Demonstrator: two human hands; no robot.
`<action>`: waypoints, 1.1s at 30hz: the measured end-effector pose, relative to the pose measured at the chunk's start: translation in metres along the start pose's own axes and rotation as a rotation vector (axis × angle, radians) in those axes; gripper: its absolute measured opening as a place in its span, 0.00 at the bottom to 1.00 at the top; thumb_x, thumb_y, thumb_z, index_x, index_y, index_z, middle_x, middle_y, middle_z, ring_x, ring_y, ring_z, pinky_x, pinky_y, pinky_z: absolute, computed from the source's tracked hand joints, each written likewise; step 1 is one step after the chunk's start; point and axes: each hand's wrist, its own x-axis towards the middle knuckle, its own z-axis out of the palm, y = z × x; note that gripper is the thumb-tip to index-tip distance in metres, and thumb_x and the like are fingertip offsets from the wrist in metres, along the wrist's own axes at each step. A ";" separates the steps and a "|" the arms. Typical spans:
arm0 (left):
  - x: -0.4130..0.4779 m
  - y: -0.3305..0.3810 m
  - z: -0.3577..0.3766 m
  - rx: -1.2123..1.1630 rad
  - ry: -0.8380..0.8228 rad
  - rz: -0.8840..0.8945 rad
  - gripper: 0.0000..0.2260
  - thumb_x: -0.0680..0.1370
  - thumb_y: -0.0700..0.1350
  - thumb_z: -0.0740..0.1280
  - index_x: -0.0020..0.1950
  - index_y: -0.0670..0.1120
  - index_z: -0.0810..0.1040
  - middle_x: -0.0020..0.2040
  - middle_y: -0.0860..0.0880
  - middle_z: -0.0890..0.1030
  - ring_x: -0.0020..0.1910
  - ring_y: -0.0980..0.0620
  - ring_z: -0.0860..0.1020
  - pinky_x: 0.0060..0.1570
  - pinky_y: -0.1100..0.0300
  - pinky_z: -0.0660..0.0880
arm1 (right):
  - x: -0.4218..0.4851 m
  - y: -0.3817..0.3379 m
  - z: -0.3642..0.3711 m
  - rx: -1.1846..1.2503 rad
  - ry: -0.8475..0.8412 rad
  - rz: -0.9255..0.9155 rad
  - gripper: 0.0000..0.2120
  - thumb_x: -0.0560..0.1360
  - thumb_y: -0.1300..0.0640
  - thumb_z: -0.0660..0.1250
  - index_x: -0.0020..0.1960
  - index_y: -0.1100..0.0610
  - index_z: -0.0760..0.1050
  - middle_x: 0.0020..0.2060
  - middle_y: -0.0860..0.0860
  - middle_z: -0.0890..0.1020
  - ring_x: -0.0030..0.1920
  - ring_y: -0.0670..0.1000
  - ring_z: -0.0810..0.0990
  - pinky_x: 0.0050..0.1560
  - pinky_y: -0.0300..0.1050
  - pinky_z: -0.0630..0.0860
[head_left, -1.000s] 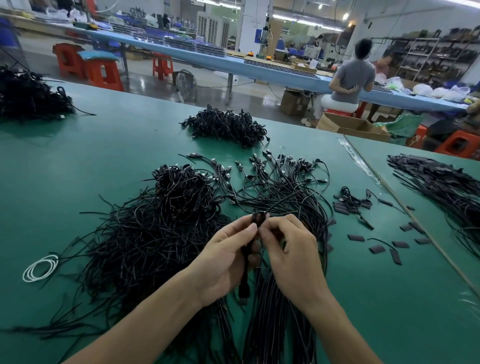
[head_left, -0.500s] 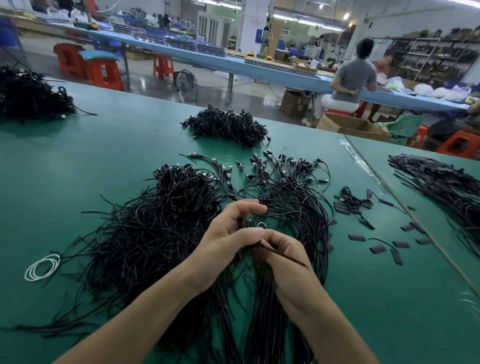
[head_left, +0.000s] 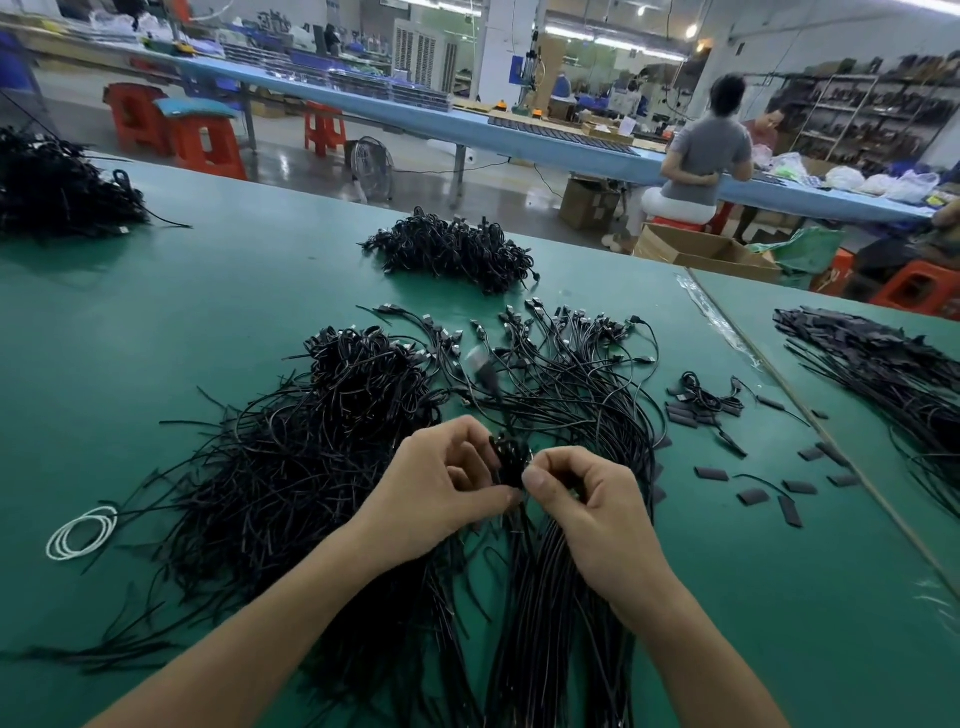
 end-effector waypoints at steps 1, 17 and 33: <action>0.000 0.000 0.001 0.001 0.018 0.001 0.11 0.69 0.49 0.79 0.42 0.53 0.78 0.33 0.49 0.82 0.27 0.52 0.78 0.29 0.63 0.74 | 0.000 0.000 0.001 -0.013 0.015 -0.005 0.05 0.78 0.58 0.70 0.43 0.51 0.81 0.39 0.44 0.82 0.43 0.44 0.79 0.48 0.38 0.75; 0.000 0.008 0.000 -0.286 -0.070 -0.081 0.15 0.74 0.39 0.59 0.45 0.45 0.87 0.57 0.51 0.85 0.60 0.55 0.80 0.58 0.64 0.75 | -0.005 0.008 0.014 0.120 -0.018 0.156 0.06 0.77 0.56 0.71 0.42 0.52 0.83 0.33 0.47 0.79 0.35 0.46 0.73 0.39 0.41 0.72; -0.002 -0.020 0.006 0.054 -0.135 -0.123 0.10 0.80 0.47 0.68 0.46 0.63 0.79 0.36 0.49 0.85 0.32 0.49 0.84 0.33 0.57 0.80 | -0.001 0.015 0.022 0.198 0.027 0.100 0.10 0.79 0.59 0.68 0.39 0.54 0.82 0.31 0.45 0.80 0.33 0.41 0.77 0.37 0.33 0.75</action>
